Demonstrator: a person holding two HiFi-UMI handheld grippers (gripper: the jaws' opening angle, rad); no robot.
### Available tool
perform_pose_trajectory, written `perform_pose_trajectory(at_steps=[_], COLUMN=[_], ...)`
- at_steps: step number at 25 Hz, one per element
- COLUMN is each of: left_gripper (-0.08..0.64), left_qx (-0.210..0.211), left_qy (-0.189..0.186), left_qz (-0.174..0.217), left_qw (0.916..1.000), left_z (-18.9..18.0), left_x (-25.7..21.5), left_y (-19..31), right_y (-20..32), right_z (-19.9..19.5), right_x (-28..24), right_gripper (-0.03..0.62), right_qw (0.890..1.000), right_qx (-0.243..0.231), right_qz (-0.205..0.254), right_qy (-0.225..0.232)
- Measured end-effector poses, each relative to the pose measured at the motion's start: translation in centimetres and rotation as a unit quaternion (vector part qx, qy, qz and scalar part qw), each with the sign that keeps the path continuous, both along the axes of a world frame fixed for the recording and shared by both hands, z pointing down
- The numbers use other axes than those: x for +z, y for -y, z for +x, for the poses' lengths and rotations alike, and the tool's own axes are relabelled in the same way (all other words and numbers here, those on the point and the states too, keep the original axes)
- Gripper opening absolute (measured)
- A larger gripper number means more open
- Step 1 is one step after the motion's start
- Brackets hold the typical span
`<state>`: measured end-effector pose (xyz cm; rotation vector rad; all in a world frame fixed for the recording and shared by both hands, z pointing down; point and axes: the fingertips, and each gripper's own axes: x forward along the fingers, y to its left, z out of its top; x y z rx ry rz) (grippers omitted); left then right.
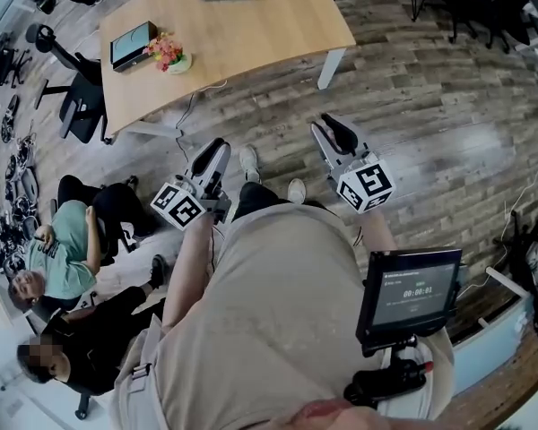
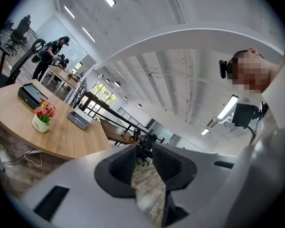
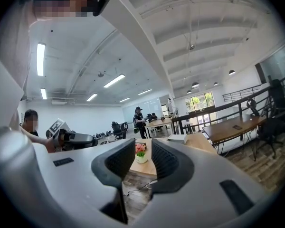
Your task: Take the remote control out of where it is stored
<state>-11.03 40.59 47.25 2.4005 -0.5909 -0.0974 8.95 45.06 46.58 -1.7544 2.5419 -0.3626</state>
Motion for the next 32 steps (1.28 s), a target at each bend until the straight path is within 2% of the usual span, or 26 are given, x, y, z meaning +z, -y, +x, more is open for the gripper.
perform_pose_trajectory(at_steps=[13,23,32], left_gripper=[0.091,0.091,0.091], left_qx=[0.036,0.06,0.057], left_qy=[-0.014,-0.026,-0.032], left_qz=[0.005,0.019,0.017], left_qw=[0.9992,0.9977,0.9977], left_z=[-0.1,-3.0,-7.2], left_x=[-1.0,-1.5,-0.7], left_y=[10.0,18.5,23.4], right_y=[8.7,16.7,21.9], right_z=[-2.6,-5.4,-9.0], right_x=[-0.8,-2.7,-1.7], right_gripper=[0.091,0.091,0.091], right_qw=[1.0,0.999,0.998], right_qx=[0.01,0.034,0.041], right_qz=[-0.01,-0.002,-0.015], right_qy=[-0.016,-0.033,-0.038])
